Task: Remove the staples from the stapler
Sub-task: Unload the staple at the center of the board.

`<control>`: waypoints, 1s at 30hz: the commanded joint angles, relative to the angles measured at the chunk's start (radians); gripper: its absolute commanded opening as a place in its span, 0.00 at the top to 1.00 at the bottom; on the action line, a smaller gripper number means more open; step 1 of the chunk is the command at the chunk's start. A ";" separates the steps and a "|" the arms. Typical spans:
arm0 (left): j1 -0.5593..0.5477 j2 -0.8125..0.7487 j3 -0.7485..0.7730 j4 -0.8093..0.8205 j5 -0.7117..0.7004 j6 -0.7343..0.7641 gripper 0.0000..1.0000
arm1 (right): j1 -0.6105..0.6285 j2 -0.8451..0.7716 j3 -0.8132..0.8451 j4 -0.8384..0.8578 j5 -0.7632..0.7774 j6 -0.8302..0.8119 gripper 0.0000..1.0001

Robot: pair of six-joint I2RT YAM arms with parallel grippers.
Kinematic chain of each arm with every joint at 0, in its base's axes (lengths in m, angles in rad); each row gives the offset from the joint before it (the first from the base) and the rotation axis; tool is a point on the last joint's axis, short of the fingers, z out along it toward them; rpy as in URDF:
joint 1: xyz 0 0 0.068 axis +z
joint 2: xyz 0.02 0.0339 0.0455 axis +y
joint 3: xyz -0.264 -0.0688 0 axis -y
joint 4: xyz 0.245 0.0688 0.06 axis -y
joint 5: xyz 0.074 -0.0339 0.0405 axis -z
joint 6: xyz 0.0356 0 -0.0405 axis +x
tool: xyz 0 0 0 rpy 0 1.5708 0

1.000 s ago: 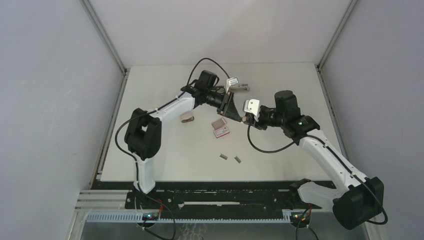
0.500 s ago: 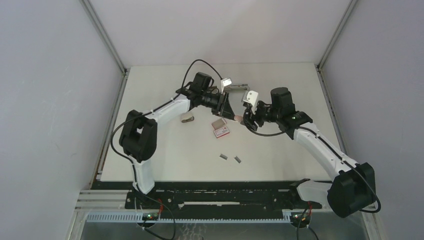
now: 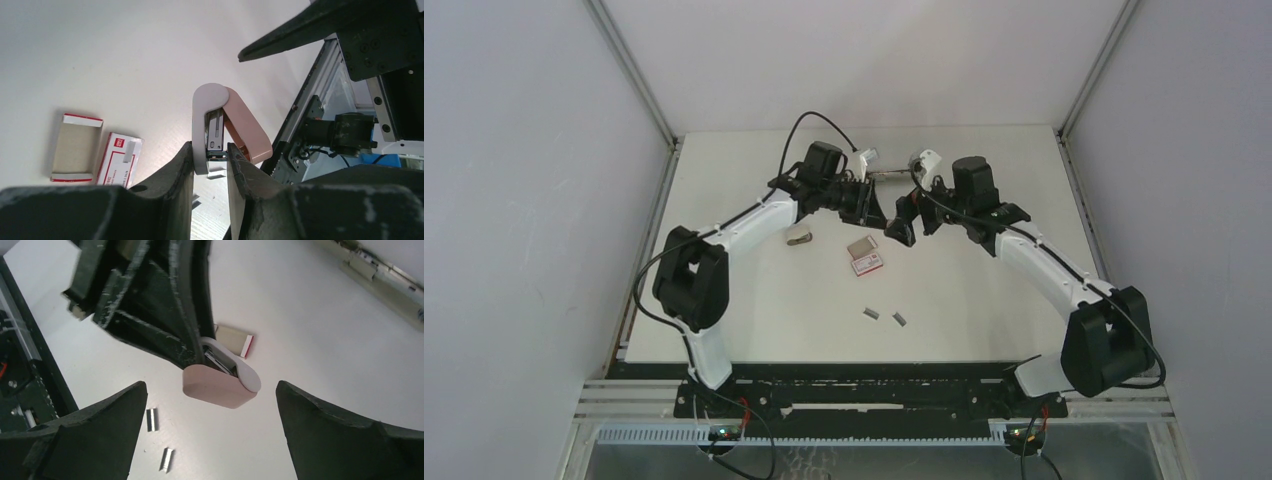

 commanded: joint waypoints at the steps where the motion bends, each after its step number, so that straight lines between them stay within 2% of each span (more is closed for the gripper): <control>1: -0.001 -0.076 -0.028 0.023 -0.054 0.006 0.86 | 0.007 0.035 0.050 0.050 0.076 0.156 0.00; 13: -0.027 -0.111 -0.035 -0.002 -0.143 0.061 0.86 | -0.017 0.169 0.166 -0.034 0.063 0.262 0.00; 30: -0.019 -0.144 -0.047 0.002 -0.150 0.078 0.87 | -0.075 0.170 0.133 -0.120 0.102 0.169 0.00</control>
